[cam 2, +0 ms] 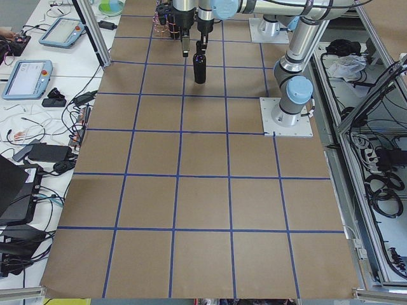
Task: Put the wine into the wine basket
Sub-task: 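Grasp the upright bottle with the right gripper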
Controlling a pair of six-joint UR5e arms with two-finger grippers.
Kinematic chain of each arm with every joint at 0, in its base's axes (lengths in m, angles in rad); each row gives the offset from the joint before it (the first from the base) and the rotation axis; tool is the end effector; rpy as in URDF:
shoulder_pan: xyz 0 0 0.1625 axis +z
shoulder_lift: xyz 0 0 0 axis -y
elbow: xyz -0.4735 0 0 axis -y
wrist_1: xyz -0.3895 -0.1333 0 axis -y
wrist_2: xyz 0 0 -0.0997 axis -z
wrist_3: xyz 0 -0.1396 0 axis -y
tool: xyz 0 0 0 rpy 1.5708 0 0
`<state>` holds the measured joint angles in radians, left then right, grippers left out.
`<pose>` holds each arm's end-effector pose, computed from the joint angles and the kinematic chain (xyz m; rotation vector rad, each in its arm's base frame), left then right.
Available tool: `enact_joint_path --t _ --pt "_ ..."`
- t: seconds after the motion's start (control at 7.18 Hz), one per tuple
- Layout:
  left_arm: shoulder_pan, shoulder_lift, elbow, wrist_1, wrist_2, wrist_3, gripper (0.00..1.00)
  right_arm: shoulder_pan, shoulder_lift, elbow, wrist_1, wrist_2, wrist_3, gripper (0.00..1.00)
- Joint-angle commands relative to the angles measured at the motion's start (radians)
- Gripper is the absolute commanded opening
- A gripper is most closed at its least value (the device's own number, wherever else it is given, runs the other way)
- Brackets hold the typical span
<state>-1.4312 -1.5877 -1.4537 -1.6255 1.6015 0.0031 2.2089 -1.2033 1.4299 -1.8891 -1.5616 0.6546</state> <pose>-0.0580 -0.5146 0.5400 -0.2130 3.0997 -0.0671 0.5023 -0.4513 0.3870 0.0247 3.0772 -0.1042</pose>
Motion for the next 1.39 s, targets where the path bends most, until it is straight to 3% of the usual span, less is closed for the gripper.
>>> enact_joint_path --t 0.0,0.42,0.56,0.7,1.25 --pt "0.0 0.0 -0.004 0.0 0.0 0.0 1.0 0.0 0.001 0.001 -0.001 -0.023 -0.012 0.8" --pt "0.0 0.002 -0.007 0.001 -0.002 0.0 1.0 -0.008 0.002 0.0 -0.008 -0.037 -0.039 0.74" --pt "0.0 0.002 -0.007 0.001 -0.002 0.0 1.0 -0.011 0.004 0.0 -0.013 -0.037 -0.046 0.68" --pt "0.0 0.002 -0.007 0.001 -0.002 0.0 1.0 -0.012 0.004 0.0 -0.013 -0.037 -0.052 0.55" --pt "0.0 0.002 -0.007 0.0 0.0 0.0 1.0 -0.021 0.001 0.0 -0.013 -0.034 -0.056 0.27"
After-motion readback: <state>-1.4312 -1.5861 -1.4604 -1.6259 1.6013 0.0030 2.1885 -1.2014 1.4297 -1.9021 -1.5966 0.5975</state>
